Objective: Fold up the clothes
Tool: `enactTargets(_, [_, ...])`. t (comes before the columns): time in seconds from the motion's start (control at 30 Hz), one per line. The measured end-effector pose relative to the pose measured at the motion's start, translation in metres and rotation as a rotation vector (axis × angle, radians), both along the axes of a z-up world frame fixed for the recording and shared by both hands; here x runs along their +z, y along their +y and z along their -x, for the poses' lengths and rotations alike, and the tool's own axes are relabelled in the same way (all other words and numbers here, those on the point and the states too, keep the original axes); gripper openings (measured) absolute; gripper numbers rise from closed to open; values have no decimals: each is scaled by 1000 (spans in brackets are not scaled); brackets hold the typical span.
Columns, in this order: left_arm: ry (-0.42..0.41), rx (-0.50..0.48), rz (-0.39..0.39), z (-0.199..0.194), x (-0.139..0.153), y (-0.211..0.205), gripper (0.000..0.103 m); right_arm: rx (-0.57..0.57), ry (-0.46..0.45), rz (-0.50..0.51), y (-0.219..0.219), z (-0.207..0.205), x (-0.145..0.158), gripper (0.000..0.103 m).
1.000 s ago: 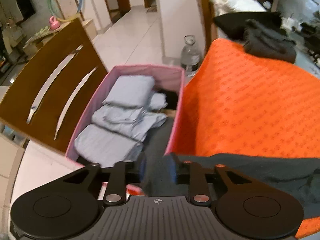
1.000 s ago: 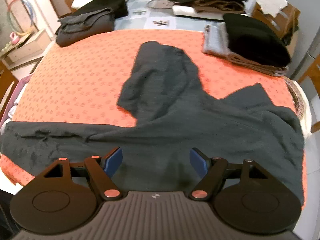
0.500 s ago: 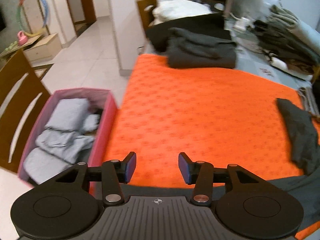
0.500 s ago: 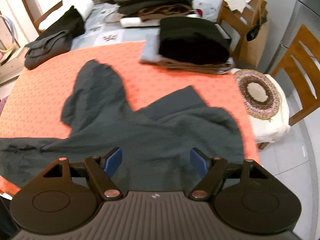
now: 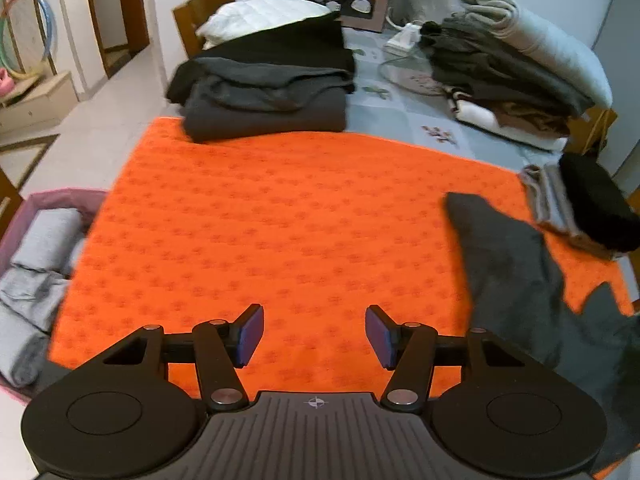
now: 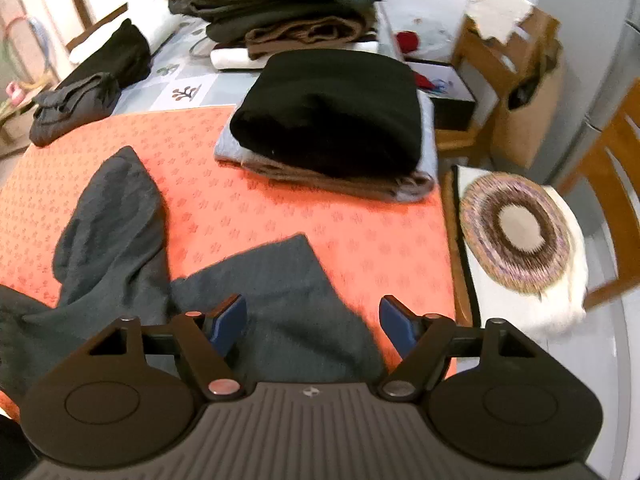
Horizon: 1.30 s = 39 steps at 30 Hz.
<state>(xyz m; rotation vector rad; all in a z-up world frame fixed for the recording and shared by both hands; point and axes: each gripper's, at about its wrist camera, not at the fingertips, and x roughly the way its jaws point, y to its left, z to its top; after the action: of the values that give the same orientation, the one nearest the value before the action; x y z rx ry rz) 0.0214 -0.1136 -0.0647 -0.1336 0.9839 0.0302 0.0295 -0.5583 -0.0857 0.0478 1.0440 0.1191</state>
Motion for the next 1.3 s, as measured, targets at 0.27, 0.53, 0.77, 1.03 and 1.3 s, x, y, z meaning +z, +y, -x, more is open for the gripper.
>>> enactTargets(0.27, [-17, -75, 105, -40, -12, -44, 61, 106, 20, -34, 5, -48, -30, 69])
enactTargets(0.53, [-27, -161, 197, -96, -29, -82, 66, 171, 57, -73, 16, -67, -51, 42])
enactTargets(0.77, [8, -160, 226, -134, -51, -106, 69, 133, 41, -101, 4, -61, -44, 19])
enactTargets(1.03, [45, -162, 264, -137, -67, -110, 11, 18, -73, -128, -13, -32, -5, 18])
enactTargets(1.3, [-142, -126, 364, -117, -13, -83, 8, -119, -209, -95, -44, 0, 45, 18])
